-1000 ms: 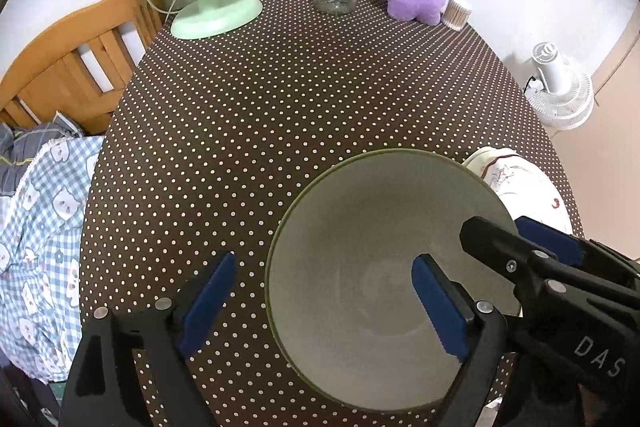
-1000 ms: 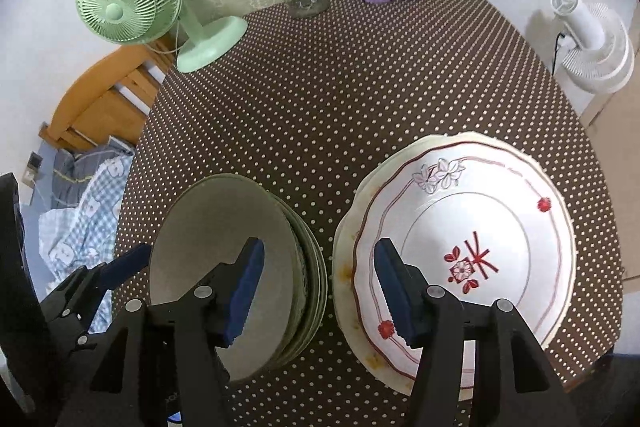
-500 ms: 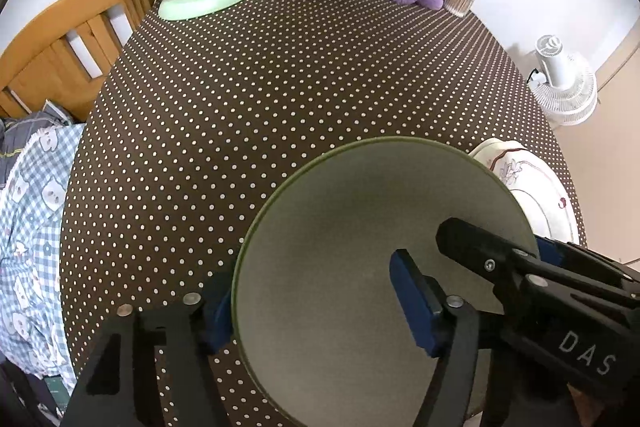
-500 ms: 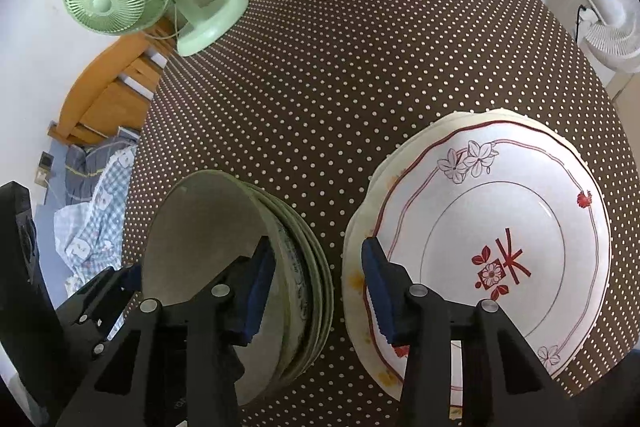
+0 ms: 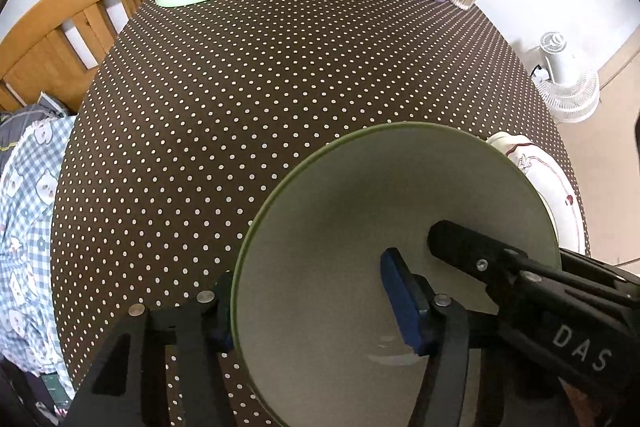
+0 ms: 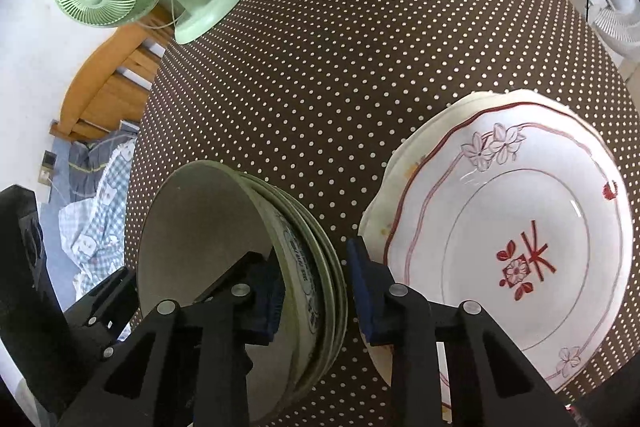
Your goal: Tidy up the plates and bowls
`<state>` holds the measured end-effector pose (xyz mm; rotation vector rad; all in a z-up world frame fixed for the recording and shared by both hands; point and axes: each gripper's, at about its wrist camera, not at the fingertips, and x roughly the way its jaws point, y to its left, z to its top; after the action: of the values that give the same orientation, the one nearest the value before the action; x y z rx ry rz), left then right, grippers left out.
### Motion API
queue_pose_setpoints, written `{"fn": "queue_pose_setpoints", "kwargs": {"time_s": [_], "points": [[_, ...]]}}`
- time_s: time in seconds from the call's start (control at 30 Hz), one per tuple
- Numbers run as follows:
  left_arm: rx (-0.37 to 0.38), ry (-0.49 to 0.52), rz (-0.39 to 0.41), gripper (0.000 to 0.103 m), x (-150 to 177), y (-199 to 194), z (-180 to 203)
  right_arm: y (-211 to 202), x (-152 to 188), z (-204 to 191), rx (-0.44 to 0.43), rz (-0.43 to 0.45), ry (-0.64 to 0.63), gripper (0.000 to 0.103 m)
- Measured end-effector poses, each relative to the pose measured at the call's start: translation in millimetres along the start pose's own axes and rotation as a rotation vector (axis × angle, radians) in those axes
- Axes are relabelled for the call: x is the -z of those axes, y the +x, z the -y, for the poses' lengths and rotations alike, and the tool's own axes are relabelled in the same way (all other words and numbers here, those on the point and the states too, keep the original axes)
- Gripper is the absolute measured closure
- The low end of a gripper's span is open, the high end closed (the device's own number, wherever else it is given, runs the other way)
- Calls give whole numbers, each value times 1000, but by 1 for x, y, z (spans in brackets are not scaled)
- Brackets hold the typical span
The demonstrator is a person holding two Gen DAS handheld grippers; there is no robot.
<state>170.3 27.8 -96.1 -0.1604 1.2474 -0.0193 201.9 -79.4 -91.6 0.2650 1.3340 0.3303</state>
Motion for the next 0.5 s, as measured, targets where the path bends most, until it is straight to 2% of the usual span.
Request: {"fn": "queue_pose_setpoints", "kwargs": {"time_s": [0.13,0.5], "points": [[11,12,10,44,0,0,-2,6,-1,0,-18,-8,13,71],[31,24,21,47,3,-2,-3,7,0,-8,20,15,-2,70]]}}
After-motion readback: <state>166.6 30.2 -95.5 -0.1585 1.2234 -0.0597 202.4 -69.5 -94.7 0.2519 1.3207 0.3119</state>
